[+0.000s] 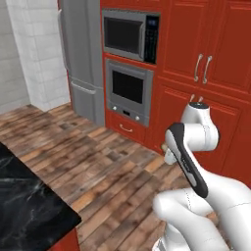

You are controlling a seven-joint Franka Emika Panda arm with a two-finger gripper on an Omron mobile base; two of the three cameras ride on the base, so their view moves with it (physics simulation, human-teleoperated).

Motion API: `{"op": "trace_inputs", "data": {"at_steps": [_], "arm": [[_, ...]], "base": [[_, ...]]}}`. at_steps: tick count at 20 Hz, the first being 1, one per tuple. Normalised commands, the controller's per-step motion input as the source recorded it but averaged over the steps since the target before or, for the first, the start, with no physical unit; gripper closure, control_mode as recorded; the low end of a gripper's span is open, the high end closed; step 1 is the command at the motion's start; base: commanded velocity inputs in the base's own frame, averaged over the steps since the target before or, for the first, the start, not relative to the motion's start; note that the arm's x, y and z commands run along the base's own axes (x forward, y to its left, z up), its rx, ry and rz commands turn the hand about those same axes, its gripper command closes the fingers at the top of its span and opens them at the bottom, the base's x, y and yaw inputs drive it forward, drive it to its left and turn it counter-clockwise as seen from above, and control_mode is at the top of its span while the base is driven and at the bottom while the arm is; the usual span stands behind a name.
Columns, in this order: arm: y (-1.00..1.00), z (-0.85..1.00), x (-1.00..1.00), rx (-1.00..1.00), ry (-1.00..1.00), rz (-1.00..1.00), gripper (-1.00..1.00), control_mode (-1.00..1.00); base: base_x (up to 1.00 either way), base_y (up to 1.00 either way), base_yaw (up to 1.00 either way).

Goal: Take the chicken drumsticks from the pan and place one on each plate on the dining counter.

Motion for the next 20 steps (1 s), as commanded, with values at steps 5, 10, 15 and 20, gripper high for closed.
{"op": "trace_inputs", "data": {"at_steps": [5, 10, 15, 20], "arm": [[0.00, 0.00, 0.00, 0.00, 0.00, 0.00, 1.00, 1.00], [0.00, 0.00, 0.00, 0.00, 0.00, 0.00, 1.00, 1.00], [0.00, 0.00, 0.00, 0.00, 0.00, 0.00, 1.00, 1.00], [0.00, 0.00, 0.00, 0.00, 0.00, 0.00, 1.00, 1.00]], "base": [[1.00, -0.10, 0.31], [1.00, -0.07, 0.35], [1.00, -0.02, 0.28], [1.00, -0.01, 0.23]]}}
